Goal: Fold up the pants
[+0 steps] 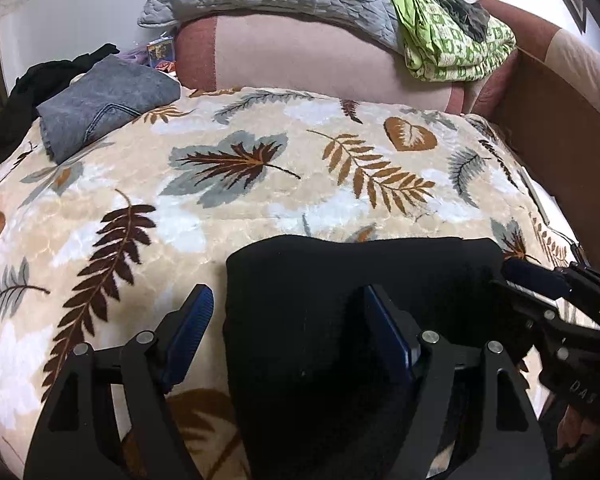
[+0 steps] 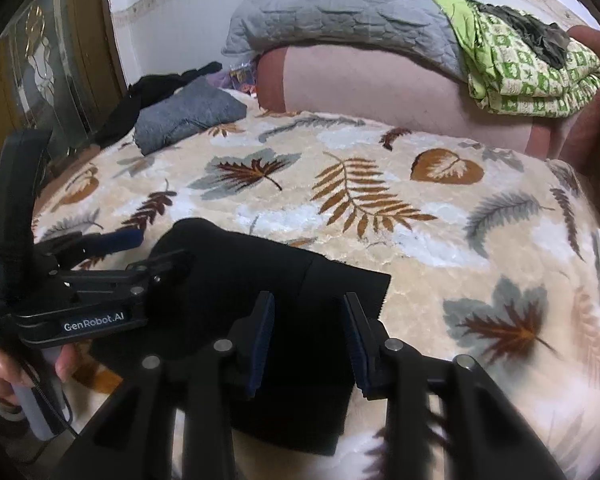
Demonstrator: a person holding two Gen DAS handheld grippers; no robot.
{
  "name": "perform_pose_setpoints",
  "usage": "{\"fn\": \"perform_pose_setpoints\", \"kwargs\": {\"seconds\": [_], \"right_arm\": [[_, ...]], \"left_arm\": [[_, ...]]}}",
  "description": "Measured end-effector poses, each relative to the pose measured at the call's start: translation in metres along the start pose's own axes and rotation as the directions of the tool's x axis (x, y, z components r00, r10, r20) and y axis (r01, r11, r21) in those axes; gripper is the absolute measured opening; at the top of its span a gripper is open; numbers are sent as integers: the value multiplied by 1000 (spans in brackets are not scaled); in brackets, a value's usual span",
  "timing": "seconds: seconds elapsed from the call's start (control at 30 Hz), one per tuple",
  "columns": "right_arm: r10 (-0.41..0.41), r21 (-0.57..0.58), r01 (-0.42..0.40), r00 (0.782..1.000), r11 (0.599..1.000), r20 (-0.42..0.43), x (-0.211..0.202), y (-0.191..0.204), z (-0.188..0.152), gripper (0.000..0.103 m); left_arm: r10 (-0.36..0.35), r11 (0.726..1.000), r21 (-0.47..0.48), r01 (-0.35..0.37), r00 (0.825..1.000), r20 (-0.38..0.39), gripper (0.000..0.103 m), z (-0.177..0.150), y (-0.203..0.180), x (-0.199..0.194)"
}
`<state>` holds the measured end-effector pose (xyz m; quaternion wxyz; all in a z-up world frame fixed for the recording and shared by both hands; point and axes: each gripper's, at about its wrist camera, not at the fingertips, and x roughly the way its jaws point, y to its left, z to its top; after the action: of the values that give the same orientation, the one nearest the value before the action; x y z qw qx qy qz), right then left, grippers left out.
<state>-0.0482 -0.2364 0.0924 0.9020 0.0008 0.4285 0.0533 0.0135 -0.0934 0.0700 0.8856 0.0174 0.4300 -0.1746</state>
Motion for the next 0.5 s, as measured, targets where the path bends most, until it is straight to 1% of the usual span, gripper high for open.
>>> {"fn": "perform_pose_setpoints", "kwargs": {"seconds": [0.2, 0.33, 0.5], "right_arm": [[-13, 8, 13, 999, 1000, -49, 19, -5, -6, 35], [-13, 11, 14, 998, 1000, -63, 25, -9, -7, 35], [-16, 0, 16, 997, 1000, -73, 31, -10, -8, 35]], "left_arm": [[-26, 1000, -11, 26, 999, -23, 78, 1, 2, 11], [-41, 999, -16, 41, 998, -38, 78, 0, 3, 18], [-42, 999, -16, 42, 998, -36, 82, -2, 3, 21]]}}
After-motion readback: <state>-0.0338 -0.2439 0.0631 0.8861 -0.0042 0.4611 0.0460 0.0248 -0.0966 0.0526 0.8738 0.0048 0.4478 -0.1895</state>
